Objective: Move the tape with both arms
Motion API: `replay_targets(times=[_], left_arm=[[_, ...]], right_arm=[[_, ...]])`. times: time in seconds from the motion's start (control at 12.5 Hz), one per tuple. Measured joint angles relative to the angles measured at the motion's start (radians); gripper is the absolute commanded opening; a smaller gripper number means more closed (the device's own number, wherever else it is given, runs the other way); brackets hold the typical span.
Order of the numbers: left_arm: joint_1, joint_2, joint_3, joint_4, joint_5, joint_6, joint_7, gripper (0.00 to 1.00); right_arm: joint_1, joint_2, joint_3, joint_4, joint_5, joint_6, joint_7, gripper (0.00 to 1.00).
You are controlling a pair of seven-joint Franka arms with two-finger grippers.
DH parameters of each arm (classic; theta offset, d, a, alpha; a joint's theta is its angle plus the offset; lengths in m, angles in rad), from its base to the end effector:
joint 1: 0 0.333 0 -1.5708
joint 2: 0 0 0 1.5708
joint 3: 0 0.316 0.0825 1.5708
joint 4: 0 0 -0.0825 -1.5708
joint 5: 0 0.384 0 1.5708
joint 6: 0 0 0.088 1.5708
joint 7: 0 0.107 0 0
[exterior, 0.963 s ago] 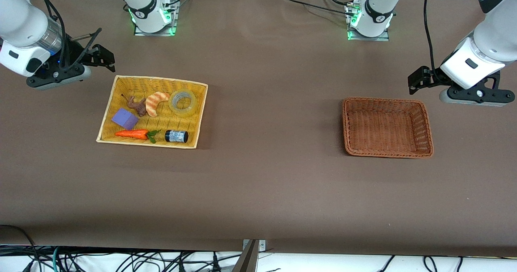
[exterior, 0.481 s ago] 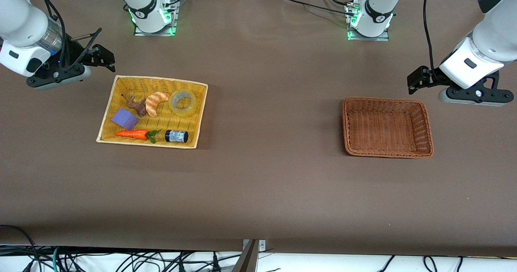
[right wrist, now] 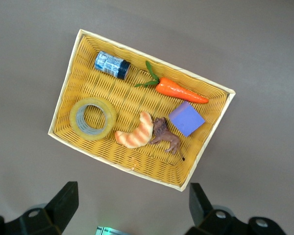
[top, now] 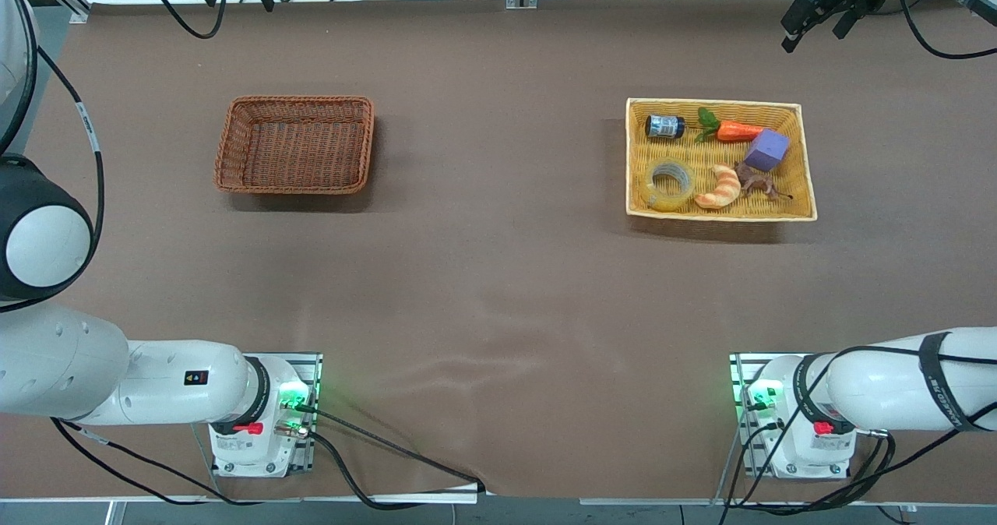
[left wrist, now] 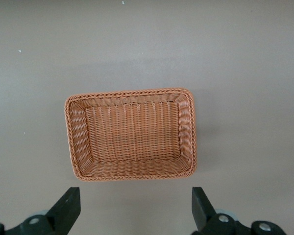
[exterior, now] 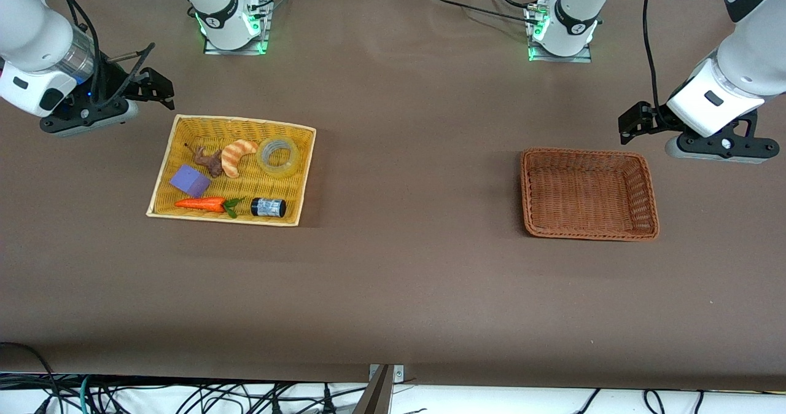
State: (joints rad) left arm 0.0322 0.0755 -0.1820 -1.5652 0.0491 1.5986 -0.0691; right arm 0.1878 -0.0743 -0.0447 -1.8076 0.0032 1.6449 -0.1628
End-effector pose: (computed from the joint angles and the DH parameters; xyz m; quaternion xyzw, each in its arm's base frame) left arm 0.5729 -0.0775 0.5875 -0.9988 0.0414 0.0184 0.0198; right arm 0.5240 0.0751 0.5591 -0.9874 -0.1522 0.0442 0.0037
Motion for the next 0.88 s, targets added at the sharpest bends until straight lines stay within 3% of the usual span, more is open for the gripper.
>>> replay_targets(times=[0.88], left_arm=[[0.000, 0.000, -0.001, 0.002, 0.000, 0.000, 0.000, 1.00]], right_arm=[[0.000, 0.001, 0.034, -0.059, -0.013, 0.030, 0.033, 1.00]])
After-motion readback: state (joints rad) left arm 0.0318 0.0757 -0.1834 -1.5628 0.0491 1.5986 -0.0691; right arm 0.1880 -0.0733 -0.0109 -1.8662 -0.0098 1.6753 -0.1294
